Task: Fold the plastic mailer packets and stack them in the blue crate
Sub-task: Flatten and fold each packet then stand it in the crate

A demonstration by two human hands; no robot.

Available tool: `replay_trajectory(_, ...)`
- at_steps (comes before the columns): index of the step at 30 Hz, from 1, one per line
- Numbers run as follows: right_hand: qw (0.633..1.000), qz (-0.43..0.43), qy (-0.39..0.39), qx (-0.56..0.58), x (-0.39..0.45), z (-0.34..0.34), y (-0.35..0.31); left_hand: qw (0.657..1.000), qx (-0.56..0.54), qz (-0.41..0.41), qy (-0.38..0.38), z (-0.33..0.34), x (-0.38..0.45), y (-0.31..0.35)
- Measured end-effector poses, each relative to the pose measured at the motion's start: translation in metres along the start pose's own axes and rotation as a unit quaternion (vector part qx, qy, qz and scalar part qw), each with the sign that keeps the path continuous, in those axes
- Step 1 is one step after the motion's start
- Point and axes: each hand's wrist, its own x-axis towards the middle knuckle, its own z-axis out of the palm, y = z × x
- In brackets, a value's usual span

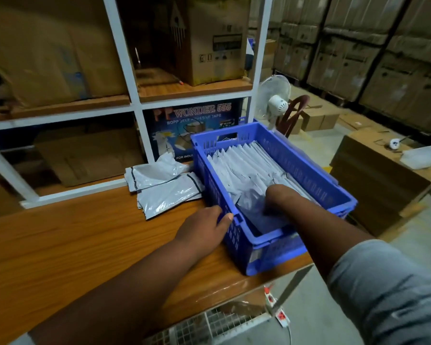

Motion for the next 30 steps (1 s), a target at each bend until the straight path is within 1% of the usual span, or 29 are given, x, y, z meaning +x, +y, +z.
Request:
replay_trajectory(1, 1.000, 0.008, -0.031, 0.001, 0.004, 0.004, 0.002, 1.000, 0.001, -0.003, -0.003, 0.001, -0.002, -0.003)
replay_trajectory(3, 0.999, 0.009, -0.047, -0.017, 0.006, 0.006, 0.002, 1.000, -0.001, -0.013, -0.002, 0.000, -0.004, -0.010)
replay_trajectory(5, 0.998, -0.011, -0.023, -0.063, 0.005, 0.004, -0.001, 1.000, -0.001, -0.020, 0.002, -0.002, -0.005, -0.019)
replay_trajectory(7, 0.987, -0.047, 0.000, -0.151, -0.003, -0.004, -0.006, 1.000, -0.002, -0.026, 0.011, -0.006, -0.008, -0.030)
replay_trajectory(8, 0.973, -0.087, 0.040, -0.210, -0.003, -0.009, -0.005, 1.000, -0.001, -0.027, 0.016, -0.008, -0.009, -0.037)
replay_trajectory(9, 0.948, -0.140, 0.087, -0.272, -0.004, -0.013, -0.004, 0.999, 0.001, -0.026, 0.020, -0.010, -0.009, -0.044)
replay_trajectory(10, 0.914, -0.204, 0.118, -0.329, -0.004, -0.017, -0.002, 0.999, 0.004, -0.026, 0.021, -0.012, -0.009, -0.050)
replay_trajectory(11, 0.875, -0.269, 0.124, -0.383, -0.002, -0.019, 0.000, 0.999, 0.005, -0.026, 0.022, -0.014, -0.008, -0.056)
replay_trajectory(12, 0.839, -0.325, 0.103, -0.424, -0.003, -0.021, 0.000, 0.999, 0.003, -0.026, 0.024, -0.016, -0.007, -0.061)
replay_trajectory(13, 0.817, -0.360, 0.066, -0.445, -0.003, -0.019, -0.002, 0.999, -0.001, -0.028, 0.025, -0.017, -0.006, -0.065)
replay_trajectory(14, 0.809, -0.376, 0.038, -0.449, -0.003, -0.013, -0.003, 0.999, -0.005, -0.028, 0.024, -0.019, -0.005, -0.068)
replay_trajectory(17, 0.816, -0.351, 0.008, -0.460, 0.006, 0.011, -0.004, 0.999, -0.015, -0.025, 0.024, -0.024, -0.003, -0.078)
replay_trajectory(20, 0.828, -0.233, -0.020, -0.509, 0.017, 0.023, -0.007, 0.999, -0.027, -0.022, 0.022, -0.026, 0.000, -0.095)
replay_trajectory(21, 0.830, -0.206, -0.030, -0.518, 0.018, 0.023, -0.012, 0.999, -0.028, -0.022, 0.020, -0.026, 0.001, -0.101)
replay_trajectory(22, 0.830, -0.197, -0.032, -0.522, 0.020, 0.023, -0.014, 0.999, -0.022, -0.022, 0.018, -0.026, 0.003, -0.108)
replay_trajectory(24, 0.828, -0.209, -0.028, -0.520, 0.019, 0.020, -0.015, 1.000, -0.008, -0.023, 0.014, -0.023, 0.008, -0.120)
replay_trajectory(26, 0.854, -0.238, -0.022, -0.462, 0.013, 0.010, -0.016, 1.000, -0.006, -0.024, 0.018, -0.021, 0.015, -0.130)
replay_trajectory(27, 0.870, -0.236, -0.020, -0.432, 0.007, 0.002, -0.020, 1.000, -0.007, -0.025, 0.018, -0.022, 0.018, -0.134)
replay_trajectory(28, 0.899, -0.229, -0.012, -0.372, 0.001, -0.006, -0.024, 1.000, -0.005, -0.023, 0.016, -0.023, 0.023, -0.137)
replay_trajectory(29, 0.921, -0.219, 0.012, -0.323, -0.003, -0.014, -0.028, 1.000, -0.001, -0.020, 0.014, -0.026, 0.028, -0.140)
replay_trajectory(30, 0.930, -0.209, 0.052, -0.298, -0.007, -0.023, -0.033, 1.000, 0.003, -0.018, 0.012, -0.029, 0.033, -0.142)
